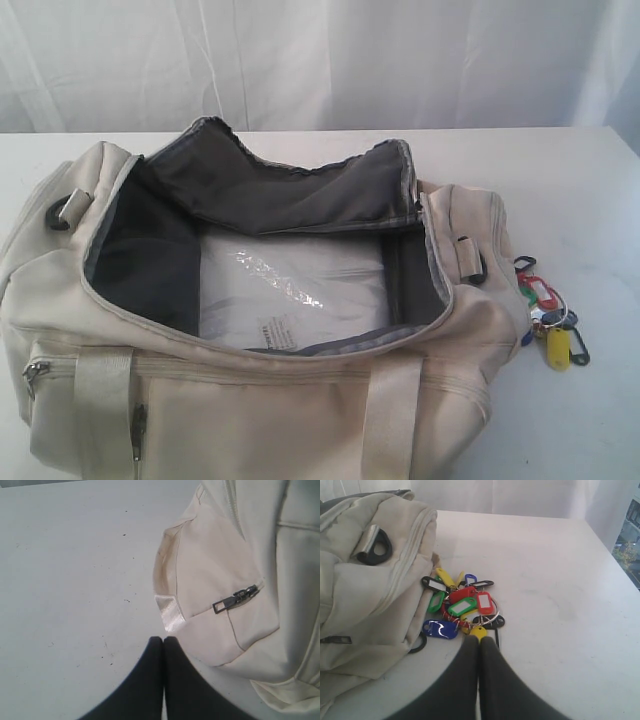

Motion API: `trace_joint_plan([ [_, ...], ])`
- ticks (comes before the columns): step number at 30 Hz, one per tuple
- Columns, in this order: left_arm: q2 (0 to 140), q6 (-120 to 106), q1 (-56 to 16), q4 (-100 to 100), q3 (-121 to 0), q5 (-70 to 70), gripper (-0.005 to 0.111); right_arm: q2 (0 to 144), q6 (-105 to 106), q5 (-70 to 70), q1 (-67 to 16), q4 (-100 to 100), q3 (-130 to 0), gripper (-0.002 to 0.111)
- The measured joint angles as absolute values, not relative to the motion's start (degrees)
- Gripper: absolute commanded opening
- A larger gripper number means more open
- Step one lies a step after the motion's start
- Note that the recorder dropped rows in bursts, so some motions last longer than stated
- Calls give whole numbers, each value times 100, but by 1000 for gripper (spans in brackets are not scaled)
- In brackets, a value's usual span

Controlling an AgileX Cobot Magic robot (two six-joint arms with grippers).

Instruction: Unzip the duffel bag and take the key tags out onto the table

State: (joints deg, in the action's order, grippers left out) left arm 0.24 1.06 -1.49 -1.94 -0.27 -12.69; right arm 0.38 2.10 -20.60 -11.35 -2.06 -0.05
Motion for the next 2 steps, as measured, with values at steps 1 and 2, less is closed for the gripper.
trace_joint_plan([
  [1, 24, 106, -149, -194, -27, -1269, 0, 38, 210, -2060, -1135, -206, -5, 0],
  [2, 24, 106, -149, -194, -27, -1269, 0, 38, 210, -2060, -1135, -206, -5, 0],
])
